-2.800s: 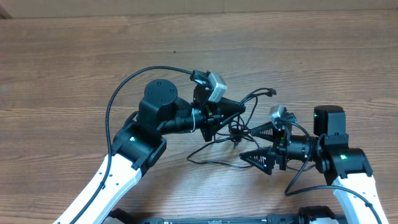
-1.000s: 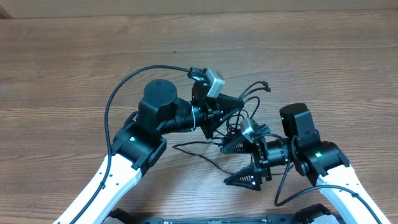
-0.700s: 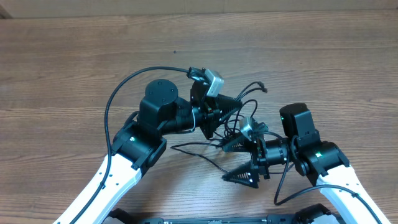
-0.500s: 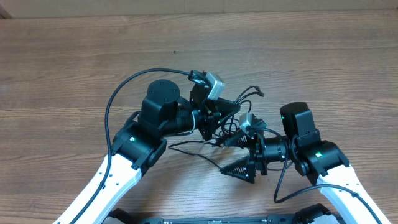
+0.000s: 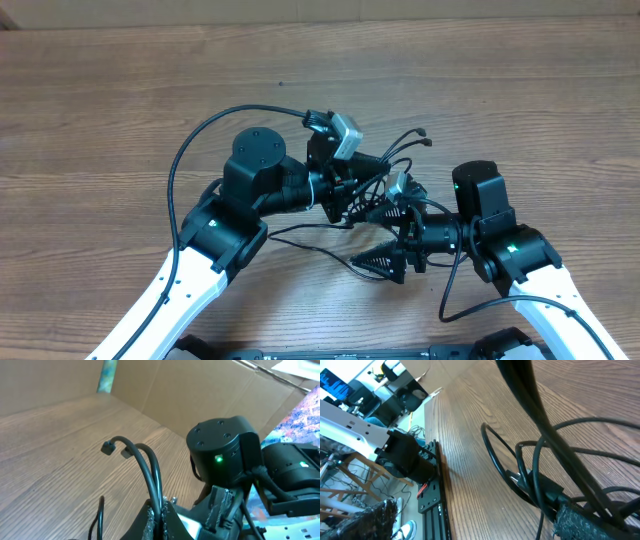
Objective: Untangle cables
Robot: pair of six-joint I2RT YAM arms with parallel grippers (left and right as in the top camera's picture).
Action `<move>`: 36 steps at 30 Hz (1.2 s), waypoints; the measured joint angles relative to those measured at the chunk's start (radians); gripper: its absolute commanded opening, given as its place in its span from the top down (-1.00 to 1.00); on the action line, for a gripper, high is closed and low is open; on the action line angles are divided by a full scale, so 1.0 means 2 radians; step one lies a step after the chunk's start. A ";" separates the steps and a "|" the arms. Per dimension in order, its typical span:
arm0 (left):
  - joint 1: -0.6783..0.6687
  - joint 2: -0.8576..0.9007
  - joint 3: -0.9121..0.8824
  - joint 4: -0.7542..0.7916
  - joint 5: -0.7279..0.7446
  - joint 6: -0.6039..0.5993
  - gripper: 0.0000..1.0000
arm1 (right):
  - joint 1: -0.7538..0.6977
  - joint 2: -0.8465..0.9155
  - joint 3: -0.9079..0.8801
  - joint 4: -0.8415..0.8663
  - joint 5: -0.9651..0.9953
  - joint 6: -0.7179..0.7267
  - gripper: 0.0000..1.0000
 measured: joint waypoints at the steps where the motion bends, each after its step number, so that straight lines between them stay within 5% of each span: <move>1: 0.000 0.000 0.000 0.001 0.000 -0.001 0.92 | 0.000 0.000 0.000 0.000 0.000 0.000 -1.00; 36: -0.030 0.002 0.000 0.065 -0.082 -0.105 0.92 | 0.049 0.000 0.000 0.032 -0.003 0.047 -1.00</move>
